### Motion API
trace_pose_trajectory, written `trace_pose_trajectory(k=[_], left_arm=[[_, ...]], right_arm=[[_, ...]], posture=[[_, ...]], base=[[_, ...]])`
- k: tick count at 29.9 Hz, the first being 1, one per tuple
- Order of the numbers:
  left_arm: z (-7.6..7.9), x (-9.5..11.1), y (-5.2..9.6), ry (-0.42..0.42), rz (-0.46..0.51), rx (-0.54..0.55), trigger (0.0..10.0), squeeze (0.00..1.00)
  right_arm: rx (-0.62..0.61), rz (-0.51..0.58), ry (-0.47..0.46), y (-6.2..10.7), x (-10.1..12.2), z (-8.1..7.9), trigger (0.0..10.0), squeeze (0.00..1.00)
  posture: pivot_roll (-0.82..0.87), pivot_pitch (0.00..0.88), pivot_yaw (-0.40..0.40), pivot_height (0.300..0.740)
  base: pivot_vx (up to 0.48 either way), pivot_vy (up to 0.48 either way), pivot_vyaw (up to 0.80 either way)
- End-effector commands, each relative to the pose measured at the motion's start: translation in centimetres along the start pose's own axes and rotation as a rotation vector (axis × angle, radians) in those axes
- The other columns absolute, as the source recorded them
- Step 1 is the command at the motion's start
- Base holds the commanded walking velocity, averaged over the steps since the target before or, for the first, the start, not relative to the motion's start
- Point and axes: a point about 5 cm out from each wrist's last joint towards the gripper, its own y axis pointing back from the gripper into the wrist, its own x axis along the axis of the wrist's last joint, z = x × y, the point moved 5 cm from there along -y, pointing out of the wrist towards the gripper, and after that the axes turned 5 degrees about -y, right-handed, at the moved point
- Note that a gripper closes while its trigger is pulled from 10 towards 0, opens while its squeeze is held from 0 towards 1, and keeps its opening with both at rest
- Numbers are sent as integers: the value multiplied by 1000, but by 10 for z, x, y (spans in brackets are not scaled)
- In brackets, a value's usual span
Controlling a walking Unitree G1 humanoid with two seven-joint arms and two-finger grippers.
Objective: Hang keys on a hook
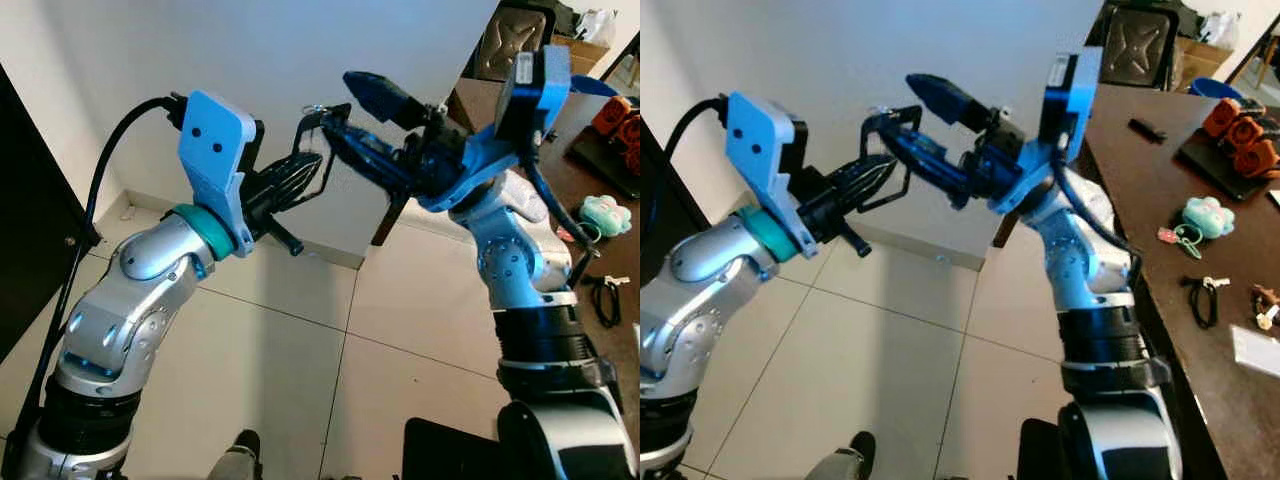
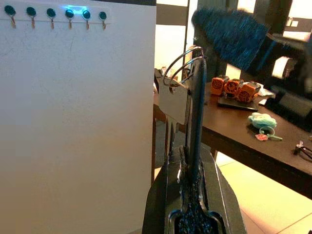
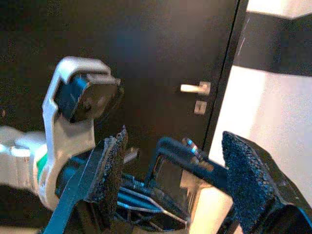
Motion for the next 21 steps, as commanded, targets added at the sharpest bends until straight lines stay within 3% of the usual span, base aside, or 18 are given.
trace_pose_trajectory(k=[1, 2, 3, 4, 5, 6, 7, 21], left_arm=[[6, 5, -1, -13, 9, -26, 10000, 0], [6, 5, -1, -13, 9, -26, 10000, 0], [6, 5, -1, -12, 9, -26, 10000, 0], [7, 5, -1, -12, 9, -25, 10000, 0], [7, 5, -1, -12, 9, -25, 10000, 0], [7, 5, -1, -11, 9, -25, 10000, 0], [7, 5, -1, -11, 9, -25, 10000, 0], [8, 5, -1, -7, 12, -22, 10000, 0]], right_arm=[[-13, -60, 52, 1, -6, 3, 10000, 0], [-19, -63, 58, 1, -5, 5, 10000, 0], [-34, -66, 70, 1, -5, 8, 6000, 0], [-45, -68, 78, 1, -4, 10, 6000, 0], [-51, -69, 83, 1, -4, 11, 2902, 0], [-62, -75, 92, 1, -4, 13, 2902, 0], [-67, -78, 96, 1, -4, 14, 0, 0], [-72, -53, 81, 2, -2, 13, 0, 0]], posture=[[97, 94, -55, 740], [97, 94, -55, 740], [97, 95, -56, 740], [97, 95, -56, 740], [97, 95, -56, 740], [97, 95, -56, 740], [96, 98, -59, 740], [94, 99, -68, 740]], base=[[0, 0, 0], [0, 0, 0], [0, 0, 0], [0, 0, 0], [0, 0, 0], [0, 0, 0], [0, 0, 0], [0, 0, 0]])
